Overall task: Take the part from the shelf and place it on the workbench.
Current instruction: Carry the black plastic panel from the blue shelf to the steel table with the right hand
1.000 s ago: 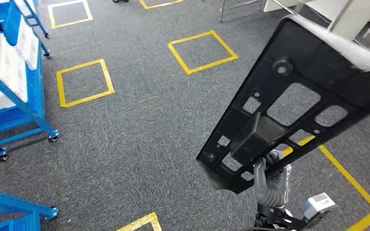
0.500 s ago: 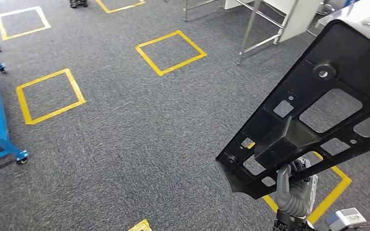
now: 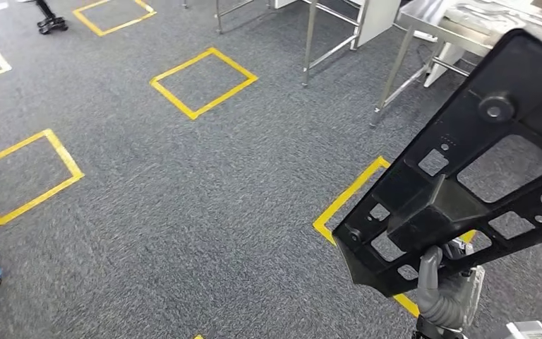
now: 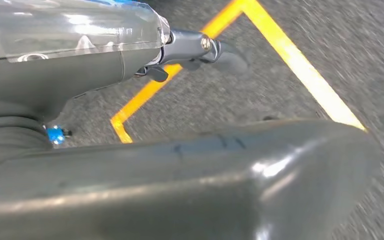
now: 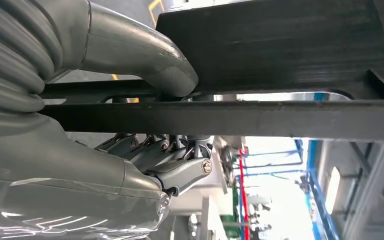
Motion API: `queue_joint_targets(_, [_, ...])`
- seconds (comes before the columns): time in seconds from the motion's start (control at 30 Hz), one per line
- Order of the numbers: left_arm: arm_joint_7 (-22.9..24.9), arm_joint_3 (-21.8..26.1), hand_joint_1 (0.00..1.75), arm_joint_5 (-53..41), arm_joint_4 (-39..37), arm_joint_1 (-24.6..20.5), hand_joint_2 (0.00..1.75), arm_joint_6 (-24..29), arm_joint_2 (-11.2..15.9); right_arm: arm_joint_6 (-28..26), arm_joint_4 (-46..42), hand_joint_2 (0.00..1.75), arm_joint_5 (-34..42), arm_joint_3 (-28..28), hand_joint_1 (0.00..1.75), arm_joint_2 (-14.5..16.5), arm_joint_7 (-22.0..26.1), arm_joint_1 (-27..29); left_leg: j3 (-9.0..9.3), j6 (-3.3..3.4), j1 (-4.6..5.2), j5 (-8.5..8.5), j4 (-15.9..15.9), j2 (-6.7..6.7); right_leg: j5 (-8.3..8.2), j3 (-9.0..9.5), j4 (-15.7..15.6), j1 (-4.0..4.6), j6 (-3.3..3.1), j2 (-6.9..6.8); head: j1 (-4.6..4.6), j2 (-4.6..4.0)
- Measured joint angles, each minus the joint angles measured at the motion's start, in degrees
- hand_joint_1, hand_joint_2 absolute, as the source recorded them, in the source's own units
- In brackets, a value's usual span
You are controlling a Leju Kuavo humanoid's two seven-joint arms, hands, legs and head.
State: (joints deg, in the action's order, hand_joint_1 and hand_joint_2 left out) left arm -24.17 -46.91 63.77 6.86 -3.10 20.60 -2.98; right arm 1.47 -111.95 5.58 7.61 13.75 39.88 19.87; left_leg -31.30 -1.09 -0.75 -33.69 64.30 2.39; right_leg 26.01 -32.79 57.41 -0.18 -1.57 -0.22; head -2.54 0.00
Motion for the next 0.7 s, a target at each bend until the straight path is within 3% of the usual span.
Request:
queue_joint_targets(0.07, [0.15,-0.02,0.00,-0.01,0.00,0.09,0.00,-0.92,0.23,0.07,0.16,1.75,-0.33,0.07,1.75,0.12,-0.03,-0.45,-4.00,-0.14,-0.05,-3.10,7.82,-1.80,0.03,0.02,0.05,0.02,-0.25,1.38,0.01,0.00])
queue_joint_targets(0.1, [0.23,-0.03,0.00,-0.01,0.00,0.16,0.00,-1.17,0.34,0.07,0.25,1.75,-0.45,0.11,1.75,0.13,-0.04,-0.51,-5.24,-0.18,-0.05,-3.21,9.81,-2.01,0.08,0.07,0.12,0.07,-0.27,2.16,0.01,0.00])
queue_joint_targets(0.13, [0.29,-0.04,0.00,-0.01,0.00,0.22,0.00,-1.29,0.45,0.06,0.36,1.75,-0.50,0.17,1.75,0.14,-0.05,-0.55,-5.48,-0.17,-0.05,-2.04,9.50,-2.11,0.14,0.16,0.21,0.10,-0.24,2.99,0.01,0.00])
queue_joint_targets(0.2, [0.34,-0.06,0.00,-0.02,0.00,0.29,0.00,-1.40,0.62,0.06,0.52,1.75,-0.51,0.30,1.75,0.18,-0.06,-0.64,-3.10,0.04,-0.09,2.74,2.74,-3.05,0.40,0.37,0.54,0.06,0.00,4.61,0.01,0.00])
queue_joint_targets(0.23, [0.38,-0.08,0.00,-0.02,0.00,0.34,0.00,-1.40,0.66,0.06,0.55,1.75,-0.49,0.39,1.75,0.19,-0.06,-0.75,-1.59,0.17,-0.14,4.54,-1.16,-4.33,0.57,0.33,0.83,0.10,0.22,5.31,0.01,0.00])
queue_joint_targets(0.3, [0.41,-0.19,0.00,-0.07,0.02,0.36,0.00,-1.46,0.68,0.06,0.57,1.75,-0.44,0.54,1.75,0.20,-0.07,-1.02,0.06,0.44,-0.21,5.85,-5.41,-6.29,0.75,-0.12,1.33,0.02,0.80,6.54,0.01,0.00])
queue_joint_targets(0.37, [0.37,-0.37,0.00,-0.17,0.09,0.22,0.00,-1.47,0.56,0.06,0.58,1.75,-0.37,0.67,1.75,0.20,-0.08,-1.14,0.24,0.91,-0.09,5.74,-5.82,-5.94,0.59,-0.58,1.38,-0.18,1.54,7.72,0.01,0.00])
queue_joint_targets(0.4, [0.35,-0.44,0.00,-0.21,0.15,0.14,0.00,-1.23,0.44,0.06,0.57,1.75,-0.35,0.73,1.75,0.19,-0.08,-1.10,0.33,1.27,-0.08,5.90,-6.07,-5.29,0.64,-0.72,1.52,-0.26,1.88,7.60,0.00,0.00])
queue_joint_targets(0.47, [0.37,-0.50,0.00,-0.16,0.27,0.10,0.00,-0.60,0.25,-0.04,0.54,1.75,-0.50,0.80,1.75,0.19,-0.07,-1.24,0.54,2.01,-0.23,6.24,-6.67,-3.90,2.18,-1.91,3.87,-0.18,2.54,5.00,0.01,0.00])
queue_joint_targets(0.53, [0.33,-0.52,0.00,-0.04,0.28,0.26,0.00,-0.86,0.32,-0.56,0.52,1.75,-0.96,0.83,1.75,0.20,-0.07,-1.47,0.61,2.40,-0.23,6.23,-6.88,-2.45,5.72,-5.22,10.48,-0.22,3.12,1.61,0.02,0.00])
queue_joint_targets(0.6, [0.17,-0.52,0.00,-0.03,0.28,0.46,0.00,-2.04,0.56,-1.32,0.52,1.75,-1.43,0.83,1.75,0.21,-0.07,-1.34,0.68,2.45,-0.19,6.02,-6.86,-0.93,7.85,-8.47,16.75,-0.53,3.57,0.65,0.02,0.00])
queue_joint_targets(0.63, [0.10,-0.54,0.00,-0.03,0.28,0.49,0.00,-2.55,0.68,-1.58,0.52,1.75,-1.57,0.84,1.75,0.21,-0.07,-1.15,0.80,2.41,-0.19,5.87,-6.85,-0.19,7.28,-8.72,17.14,-0.69,3.70,0.46,0.02,0.00])
queue_joint_targets(0.7, [0.03,-0.57,0.00,-0.04,0.29,0.45,0.00,-3.20,0.83,-1.82,0.46,1.75,-1.65,0.86,1.75,0.21,-0.08,-0.91,1.35,2.14,-0.19,5.46,-6.85,1.17,3.46,-5.74,11.33,-0.83,3.67,-0.50,0.02,0.00])
